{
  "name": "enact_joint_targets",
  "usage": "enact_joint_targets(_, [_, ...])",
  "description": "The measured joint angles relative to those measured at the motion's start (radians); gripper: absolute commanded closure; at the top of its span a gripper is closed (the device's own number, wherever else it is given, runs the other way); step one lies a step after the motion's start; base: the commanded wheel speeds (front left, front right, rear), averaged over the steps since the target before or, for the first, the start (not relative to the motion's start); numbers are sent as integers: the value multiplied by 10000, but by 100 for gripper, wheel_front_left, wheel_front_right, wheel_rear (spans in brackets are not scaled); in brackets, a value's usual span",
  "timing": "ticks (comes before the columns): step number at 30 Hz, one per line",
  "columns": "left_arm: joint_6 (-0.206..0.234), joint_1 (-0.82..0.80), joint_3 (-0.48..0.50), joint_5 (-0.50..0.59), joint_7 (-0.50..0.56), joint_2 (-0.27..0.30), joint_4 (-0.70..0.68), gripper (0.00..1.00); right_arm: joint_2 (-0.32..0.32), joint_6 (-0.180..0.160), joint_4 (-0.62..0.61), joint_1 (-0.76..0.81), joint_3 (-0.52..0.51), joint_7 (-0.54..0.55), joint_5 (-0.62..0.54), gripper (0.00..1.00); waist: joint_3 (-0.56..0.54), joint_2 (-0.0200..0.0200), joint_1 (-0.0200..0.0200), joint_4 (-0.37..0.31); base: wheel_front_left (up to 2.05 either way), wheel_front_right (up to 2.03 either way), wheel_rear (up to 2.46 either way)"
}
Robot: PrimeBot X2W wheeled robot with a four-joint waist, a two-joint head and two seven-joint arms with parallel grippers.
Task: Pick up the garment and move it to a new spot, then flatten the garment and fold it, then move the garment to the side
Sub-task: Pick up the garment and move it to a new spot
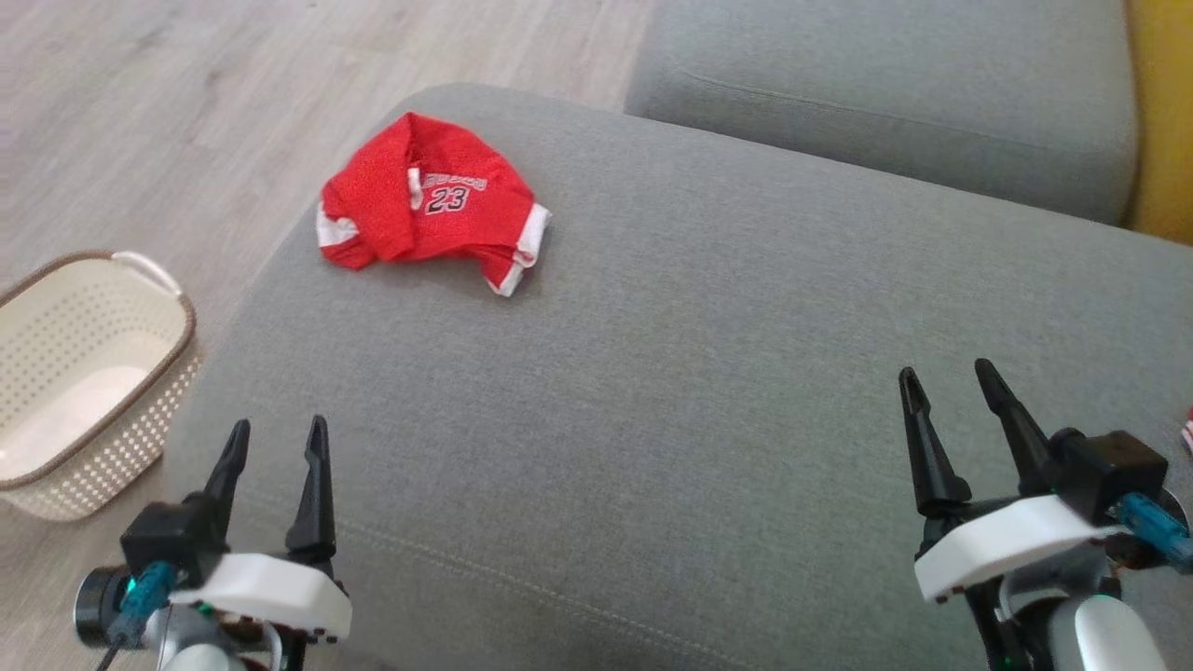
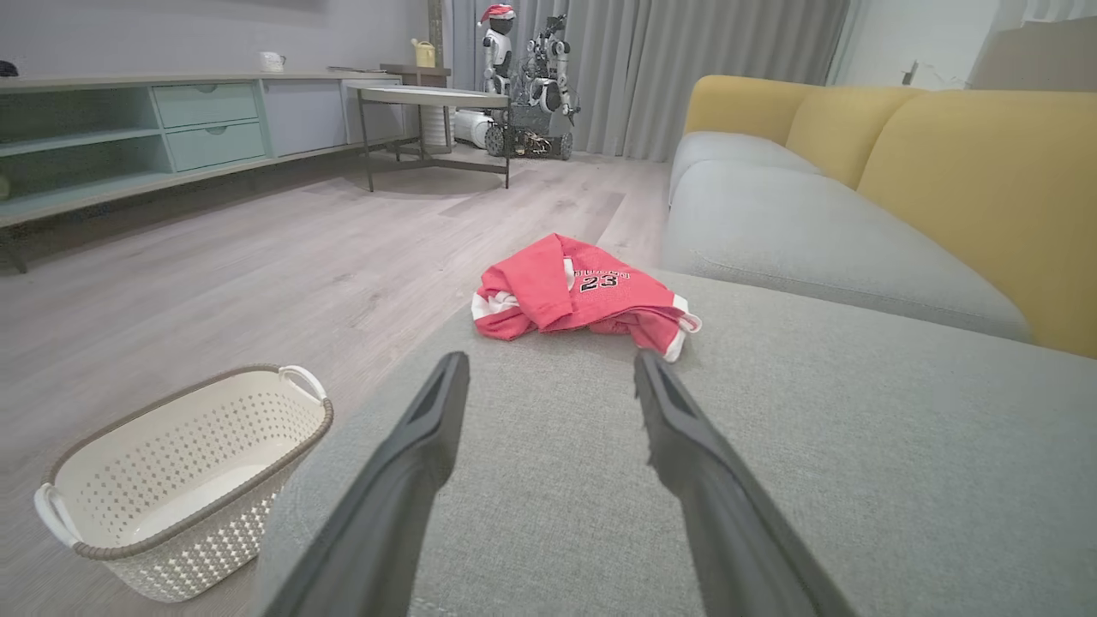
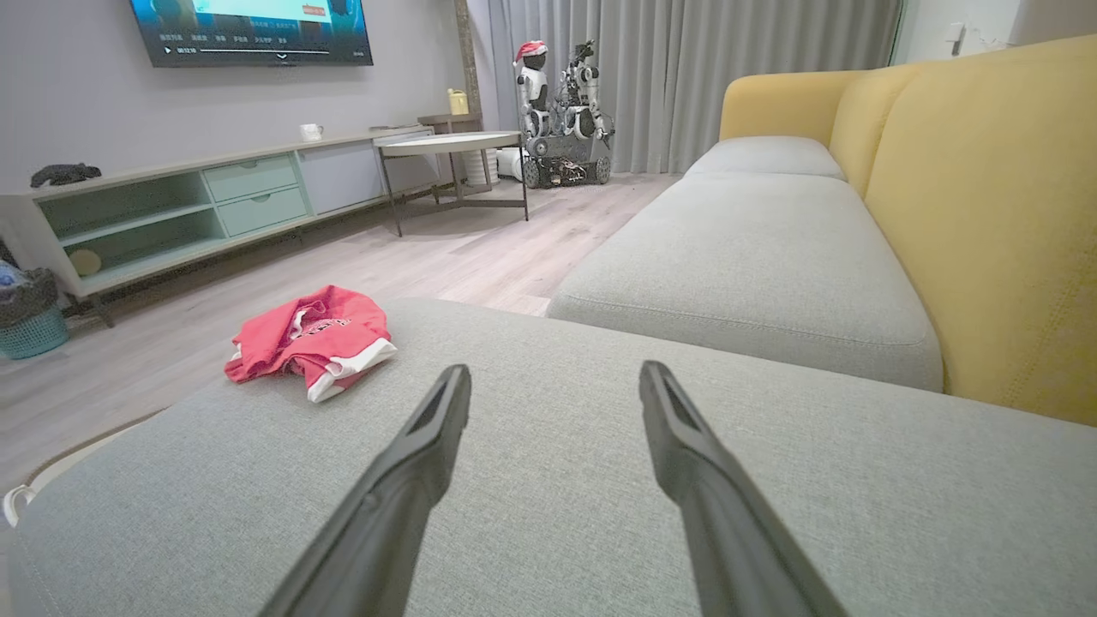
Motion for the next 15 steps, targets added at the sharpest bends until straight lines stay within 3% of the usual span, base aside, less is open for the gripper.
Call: enact_joint_targets(15, [-2,-272,-15,-36,-6,-10,17,0,0,0,48,-3,2,90,42,0,195,0,0,58,0,0,0])
